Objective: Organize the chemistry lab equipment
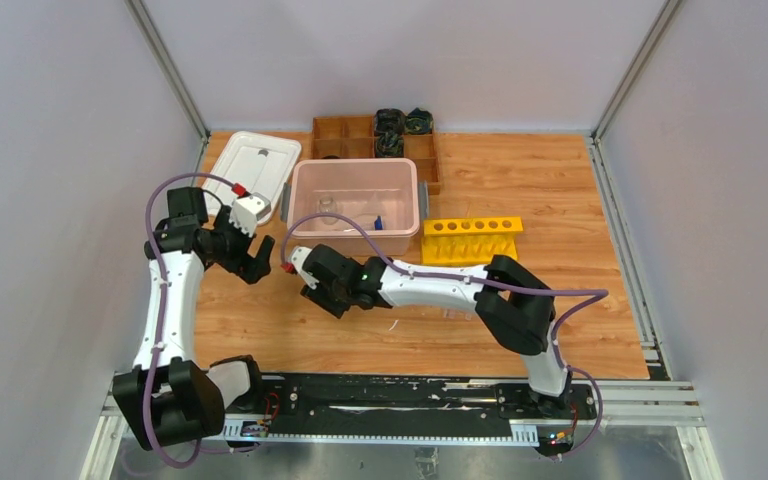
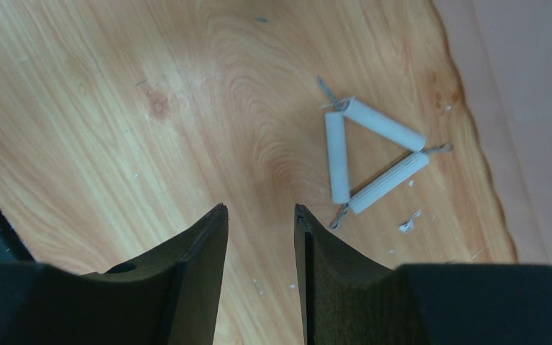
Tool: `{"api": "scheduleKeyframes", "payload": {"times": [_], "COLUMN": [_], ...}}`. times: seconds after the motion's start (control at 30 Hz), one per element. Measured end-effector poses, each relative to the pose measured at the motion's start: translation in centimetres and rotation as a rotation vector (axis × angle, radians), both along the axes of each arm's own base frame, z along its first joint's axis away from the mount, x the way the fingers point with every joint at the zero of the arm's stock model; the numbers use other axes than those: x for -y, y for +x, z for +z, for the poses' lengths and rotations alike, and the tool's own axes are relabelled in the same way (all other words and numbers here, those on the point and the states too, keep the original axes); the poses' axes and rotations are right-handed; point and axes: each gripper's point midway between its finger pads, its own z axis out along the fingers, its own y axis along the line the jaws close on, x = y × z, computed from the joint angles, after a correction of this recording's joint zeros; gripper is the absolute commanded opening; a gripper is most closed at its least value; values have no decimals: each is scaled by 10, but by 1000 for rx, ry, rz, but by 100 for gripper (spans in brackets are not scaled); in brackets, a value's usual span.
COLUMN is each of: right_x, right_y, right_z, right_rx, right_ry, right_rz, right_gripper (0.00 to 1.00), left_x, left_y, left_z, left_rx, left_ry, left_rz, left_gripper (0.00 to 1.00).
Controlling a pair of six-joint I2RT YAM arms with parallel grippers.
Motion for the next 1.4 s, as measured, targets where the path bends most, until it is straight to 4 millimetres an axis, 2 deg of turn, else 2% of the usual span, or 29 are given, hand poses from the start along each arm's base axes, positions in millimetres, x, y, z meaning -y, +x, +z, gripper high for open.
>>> {"api": "scheduleKeyframes", "payload": {"times": [0.13,0.37,0.57,0.73,0.93,1.03,1.13,1.2,1.4], "right_x": [-8,-9,-13,-8,-12,-9,1,7,9], "right_y": [15,33,35,32,33,29,24,23,34], "right_z": [1,-6,-22,-40,-40,-40,-40,-38,-16], "right_rx": [18,15,11,-2,5,1,2,12,91], "right_ry": [23,43,34,13,59,70,61,53,69], "right_rz": [15,16,20,17,5,-2,-8,-17,-33], "right_gripper": [42,41,39,35,27,32,45,50,51], "left_x": [-9,-15,-17,-18,-18,-18,-18,-18,-17], "left_y": [0,0,0,0,0,0,0,0,-1], "left_z": [-3,-3,-5,-5,-4,-4,-3,-2,2], "left_rx": [-10,-13,-20,-20,-17,-15,-13,-9,9], "left_ry": [9,13,12,12,11,11,11,12,14], "left_rz": [31,52,60,65,65,65,65,65,65], "left_gripper": [96,97,98,98,98,98,97,97,97]}}
